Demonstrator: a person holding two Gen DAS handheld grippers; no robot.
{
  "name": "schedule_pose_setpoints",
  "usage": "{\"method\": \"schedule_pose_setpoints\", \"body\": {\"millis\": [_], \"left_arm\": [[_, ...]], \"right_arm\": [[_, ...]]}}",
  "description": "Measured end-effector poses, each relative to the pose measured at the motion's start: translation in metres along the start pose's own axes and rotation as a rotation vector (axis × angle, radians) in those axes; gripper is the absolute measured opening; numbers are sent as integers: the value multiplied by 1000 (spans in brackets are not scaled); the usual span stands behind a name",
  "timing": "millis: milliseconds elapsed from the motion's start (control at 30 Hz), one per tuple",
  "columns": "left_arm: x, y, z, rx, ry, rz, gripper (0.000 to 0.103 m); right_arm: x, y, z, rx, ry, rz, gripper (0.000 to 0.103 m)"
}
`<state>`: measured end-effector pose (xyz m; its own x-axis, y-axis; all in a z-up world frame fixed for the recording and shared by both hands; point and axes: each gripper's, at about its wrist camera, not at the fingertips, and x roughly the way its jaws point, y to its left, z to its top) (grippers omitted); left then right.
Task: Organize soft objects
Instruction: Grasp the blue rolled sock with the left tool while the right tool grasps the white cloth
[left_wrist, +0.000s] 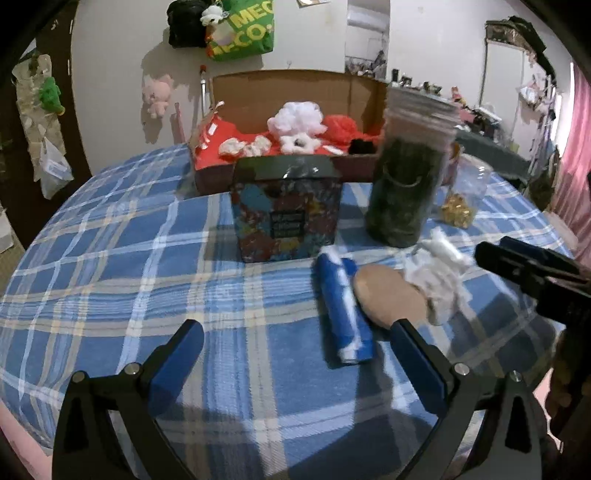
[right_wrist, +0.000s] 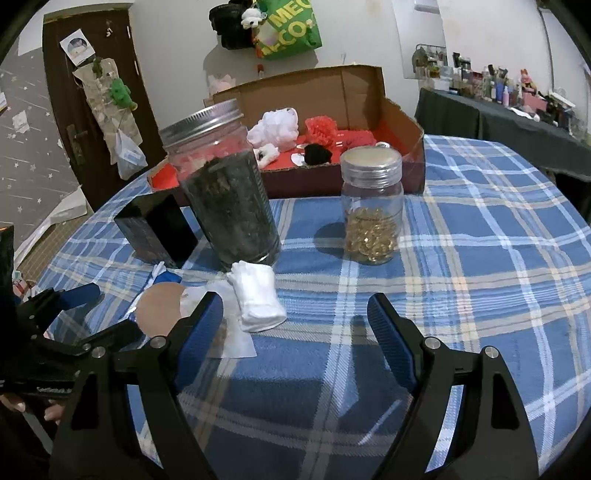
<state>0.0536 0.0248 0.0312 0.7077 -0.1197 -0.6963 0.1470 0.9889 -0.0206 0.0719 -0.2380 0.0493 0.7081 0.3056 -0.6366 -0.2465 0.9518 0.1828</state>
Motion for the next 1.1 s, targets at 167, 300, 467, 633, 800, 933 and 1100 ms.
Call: {"method": "schedule_pose_setpoints", "body": {"millis": [167, 300, 467, 633, 800, 933, 1100], "left_arm": [[7, 5, 0, -1, 29, 59, 103], [7, 15, 2, 4, 22, 105, 103], [4, 22, 10, 7, 4, 87, 90], [9, 10, 15, 50, 7, 28, 80], [14, 3, 17, 75, 12, -25, 63], [18, 1, 17, 66, 31, -111, 53], [19, -4, 14, 66, 22, -163, 16]], "right_arm": [[5, -1, 1, -4, 22, -1, 80], [7, 1, 2, -23, 30, -1, 80], [15, 0, 7, -12, 52, 61, 80], [21, 2, 12, -11, 57, 90, 71], [32, 2, 13, 2, 105, 131, 43], [33, 0, 11, 10, 104, 145, 32], [29, 2, 9, -3, 94, 165, 19]]}}
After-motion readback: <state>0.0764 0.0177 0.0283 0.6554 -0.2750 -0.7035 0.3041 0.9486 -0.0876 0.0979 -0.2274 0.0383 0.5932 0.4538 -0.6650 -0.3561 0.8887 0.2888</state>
